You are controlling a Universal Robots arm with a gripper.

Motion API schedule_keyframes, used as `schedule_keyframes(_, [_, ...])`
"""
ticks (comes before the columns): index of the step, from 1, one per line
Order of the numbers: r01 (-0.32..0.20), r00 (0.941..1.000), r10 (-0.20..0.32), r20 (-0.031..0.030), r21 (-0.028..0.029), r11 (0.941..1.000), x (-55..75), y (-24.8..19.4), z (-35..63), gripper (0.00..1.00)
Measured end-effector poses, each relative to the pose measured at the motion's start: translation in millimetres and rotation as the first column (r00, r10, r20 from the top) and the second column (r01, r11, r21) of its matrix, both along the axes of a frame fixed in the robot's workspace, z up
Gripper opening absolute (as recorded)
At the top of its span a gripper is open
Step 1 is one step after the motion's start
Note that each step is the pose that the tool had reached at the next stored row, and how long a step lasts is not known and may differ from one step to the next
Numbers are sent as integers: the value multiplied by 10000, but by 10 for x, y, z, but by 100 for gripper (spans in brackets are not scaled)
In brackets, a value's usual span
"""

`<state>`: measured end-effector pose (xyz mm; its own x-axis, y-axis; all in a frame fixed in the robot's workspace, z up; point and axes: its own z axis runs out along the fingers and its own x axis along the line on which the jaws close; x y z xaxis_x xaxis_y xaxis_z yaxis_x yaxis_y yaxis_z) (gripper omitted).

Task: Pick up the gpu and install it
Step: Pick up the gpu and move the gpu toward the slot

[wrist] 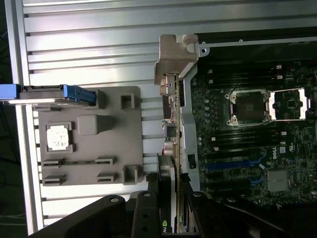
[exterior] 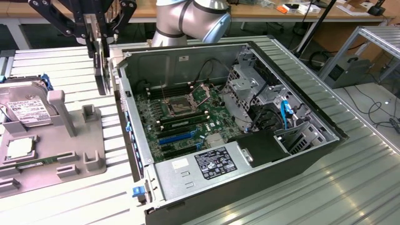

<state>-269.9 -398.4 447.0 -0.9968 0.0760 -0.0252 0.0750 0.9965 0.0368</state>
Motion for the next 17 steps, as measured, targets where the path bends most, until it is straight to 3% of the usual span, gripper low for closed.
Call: schedule_keyframes(17, [0,10000,0,0,-31,10000,419,0,0,27])
